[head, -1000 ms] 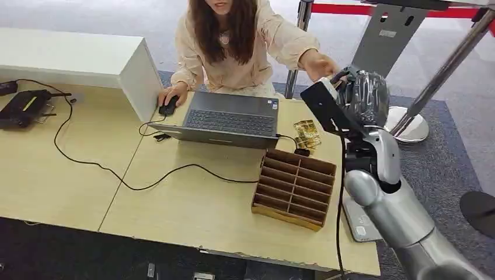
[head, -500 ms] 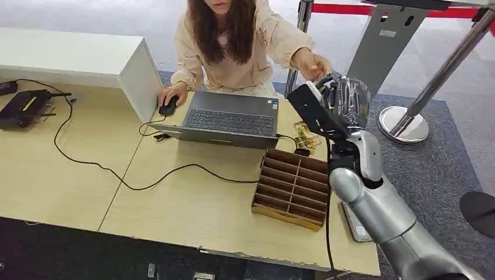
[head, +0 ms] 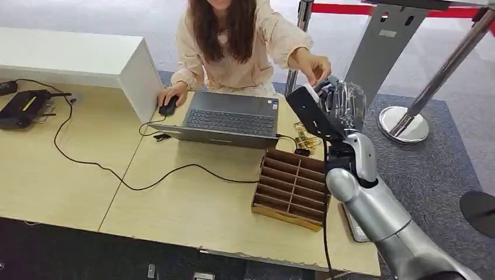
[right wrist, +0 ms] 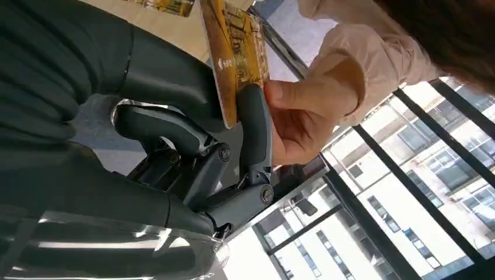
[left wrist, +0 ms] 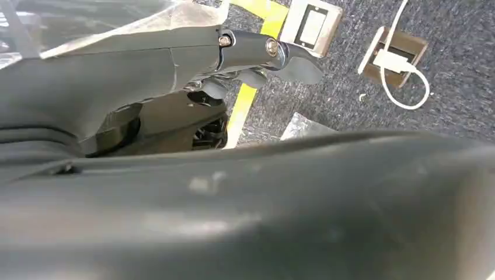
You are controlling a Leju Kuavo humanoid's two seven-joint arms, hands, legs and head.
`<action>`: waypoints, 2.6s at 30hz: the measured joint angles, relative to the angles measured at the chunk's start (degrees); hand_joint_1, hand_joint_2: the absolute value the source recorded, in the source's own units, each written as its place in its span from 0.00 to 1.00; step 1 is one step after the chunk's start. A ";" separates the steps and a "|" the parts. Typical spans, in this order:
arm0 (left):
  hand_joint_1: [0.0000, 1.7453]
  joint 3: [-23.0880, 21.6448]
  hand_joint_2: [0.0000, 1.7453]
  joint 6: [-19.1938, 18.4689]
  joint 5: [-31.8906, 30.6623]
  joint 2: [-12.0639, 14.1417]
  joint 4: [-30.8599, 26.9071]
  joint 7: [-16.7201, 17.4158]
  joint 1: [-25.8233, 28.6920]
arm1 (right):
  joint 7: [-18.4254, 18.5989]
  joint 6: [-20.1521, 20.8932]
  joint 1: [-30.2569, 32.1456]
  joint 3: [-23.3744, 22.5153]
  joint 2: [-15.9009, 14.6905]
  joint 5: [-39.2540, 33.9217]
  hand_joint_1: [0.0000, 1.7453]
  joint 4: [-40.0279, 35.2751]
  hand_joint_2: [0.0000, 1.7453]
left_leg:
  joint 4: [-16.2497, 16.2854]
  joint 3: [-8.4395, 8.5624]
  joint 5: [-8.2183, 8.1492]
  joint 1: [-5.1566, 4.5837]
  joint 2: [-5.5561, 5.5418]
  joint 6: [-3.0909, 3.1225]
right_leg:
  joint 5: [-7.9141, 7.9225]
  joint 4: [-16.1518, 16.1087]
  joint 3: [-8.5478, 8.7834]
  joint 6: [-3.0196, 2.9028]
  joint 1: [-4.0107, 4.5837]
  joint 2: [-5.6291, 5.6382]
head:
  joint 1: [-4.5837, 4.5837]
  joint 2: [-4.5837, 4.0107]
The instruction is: Pass the card to the sensor for recognition and then transmit it.
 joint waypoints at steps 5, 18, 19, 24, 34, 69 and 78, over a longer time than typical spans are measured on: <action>0.00 0.00 0.00 -0.02 0.00 -0.02 0.00 0.00 0.01 | 0.57 -0.17 -0.02 -0.02 -0.02 0.04 1.00 0.15 1.00 | 0.00 -0.01 0.00 0.00 0.00 0.00 | 0.00 0.00 -0.03 0.00 0.00 0.00 | 0.00 0.00; 0.00 0.00 0.00 -0.02 -0.02 -0.17 0.00 0.00 0.01 | -0.02 -2.91 -0.01 -0.15 -0.39 -0.65 0.00 0.13 0.00 | 0.00 -0.01 0.00 0.00 0.02 0.00 | 0.00 0.00 -0.05 0.00 0.00 0.01 | 0.00 0.00; 0.00 0.00 0.00 0.00 -0.02 -0.20 0.00 0.00 0.01 | -0.33 -3.30 0.00 -0.17 -0.39 -1.13 0.00 0.13 0.00 | 0.00 -0.01 0.00 0.00 0.03 0.00 | 0.00 0.00 -0.05 0.00 0.00 0.01 | 0.00 0.00; 0.00 0.00 0.00 0.11 -0.02 -0.20 0.00 -0.22 0.03 | -1.73 -5.64 0.17 -0.37 -0.55 -2.84 0.00 -0.81 0.00 | 0.01 0.01 0.01 0.00 0.03 0.00 | 0.00 0.00 -0.04 0.00 0.00 0.01 | 0.00 0.00; 0.00 0.31 0.00 1.38 1.05 -0.17 0.00 -0.66 0.06 | -11.96 -10.43 4.55 -2.03 -0.17 -21.24 0.00 -7.83 0.00 | 0.01 0.01 0.01 0.02 0.02 -0.01 | 0.00 0.00 -0.04 0.00 0.01 0.01 | 0.00 0.00; 0.00 1.86 0.00 9.75 0.70 -0.20 0.00 2.29 0.11 | -42.47 8.66 26.85 -2.67 3.45 -95.93 0.00 -33.68 0.00 | 0.01 0.03 0.01 0.02 0.04 -0.01 | 0.00 0.00 0.00 0.00 0.03 0.01 | 0.00 0.00; 0.00 1.86 0.00 9.79 0.39 -0.28 0.00 2.97 -0.01 | -40.94 13.75 27.77 0.09 4.46 -96.15 0.00 -31.69 0.00 | 0.00 0.03 0.01 0.03 0.04 -0.01 | 0.00 0.00 0.00 0.00 0.03 0.01 | -0.02 0.00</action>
